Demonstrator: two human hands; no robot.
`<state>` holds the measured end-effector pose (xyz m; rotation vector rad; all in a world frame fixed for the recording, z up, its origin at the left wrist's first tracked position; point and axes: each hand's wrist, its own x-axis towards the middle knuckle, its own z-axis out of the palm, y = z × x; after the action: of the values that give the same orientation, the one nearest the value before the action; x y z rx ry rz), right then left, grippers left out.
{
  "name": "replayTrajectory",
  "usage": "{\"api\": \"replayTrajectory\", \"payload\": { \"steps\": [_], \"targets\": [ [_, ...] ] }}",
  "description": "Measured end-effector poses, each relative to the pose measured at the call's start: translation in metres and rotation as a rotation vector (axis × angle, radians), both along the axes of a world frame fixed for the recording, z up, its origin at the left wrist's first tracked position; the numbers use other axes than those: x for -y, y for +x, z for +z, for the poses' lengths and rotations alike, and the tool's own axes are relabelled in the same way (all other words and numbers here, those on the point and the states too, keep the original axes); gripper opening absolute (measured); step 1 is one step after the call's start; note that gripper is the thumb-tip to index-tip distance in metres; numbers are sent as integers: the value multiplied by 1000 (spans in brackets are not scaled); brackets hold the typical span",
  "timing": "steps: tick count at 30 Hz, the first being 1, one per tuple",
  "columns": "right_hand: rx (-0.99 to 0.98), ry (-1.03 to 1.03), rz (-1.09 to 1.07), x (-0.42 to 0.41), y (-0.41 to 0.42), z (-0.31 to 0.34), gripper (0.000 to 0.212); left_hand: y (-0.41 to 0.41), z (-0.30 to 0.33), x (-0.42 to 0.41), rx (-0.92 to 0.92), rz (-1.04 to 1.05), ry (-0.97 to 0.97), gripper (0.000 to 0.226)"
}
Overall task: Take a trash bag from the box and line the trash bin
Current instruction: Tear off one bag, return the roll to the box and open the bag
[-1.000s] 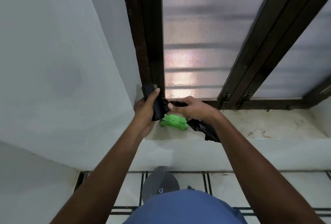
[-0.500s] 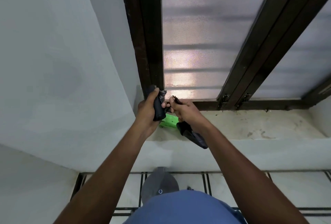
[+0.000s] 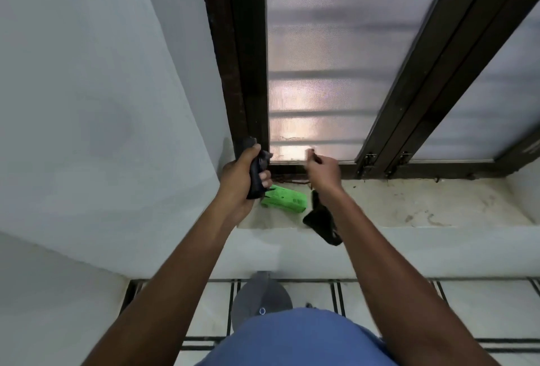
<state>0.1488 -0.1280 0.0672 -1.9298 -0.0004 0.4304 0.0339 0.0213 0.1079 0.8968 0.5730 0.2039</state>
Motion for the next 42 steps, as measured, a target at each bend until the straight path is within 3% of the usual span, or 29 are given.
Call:
{"api": "replayTrajectory", "payload": {
  "steps": [4, 7, 12, 14, 18, 21, 25, 27, 30, 33, 37, 42],
  "targets": [
    [-34, 16, 60, 30, 27, 2, 49, -3, -9, -6, -11, 62, 83, 30],
    [-27, 98, 94, 26, 26, 1, 52, 3, -18, -4, -45, 58, 47, 54],
    [-80, 256, 5, 26, 27, 1, 28, 0, -38, -5, -94, 17, 59, 79],
    [1, 171, 0, 29, 28, -6, 31, 1, -42, -6, -95, -5, 21, 71],
    [112, 103, 100, 43, 32, -24, 51, 1, -39, 8, -85, -23, -15, 30],
    [127, -149, 243, 53, 32, -35, 77, 4, -39, 19, -75, -18, -30, 34],
    [85, -398, 219, 61, 30, -46, 87, 10, -42, 33, -81, -50, 31, 33],
    [198, -324, 109, 66, 21, -44, 74, 12, -42, 40, -67, -101, 65, 39],
    [295, -20, 98, 72, -1, -33, 48, 16, -41, 51, -37, -143, 66, 44],
    [210, 89, 307, 80, -14, -26, 60, 20, -37, 64, -16, -143, 80, 40],
    [-4, 195, 494, 88, -10, -22, 85, 21, -39, 70, 13, -107, 131, 53],
    [-86, 323, 467, 89, 1, -18, 63, 10, -38, 62, -81, -24, 244, 57]
  ]
}}
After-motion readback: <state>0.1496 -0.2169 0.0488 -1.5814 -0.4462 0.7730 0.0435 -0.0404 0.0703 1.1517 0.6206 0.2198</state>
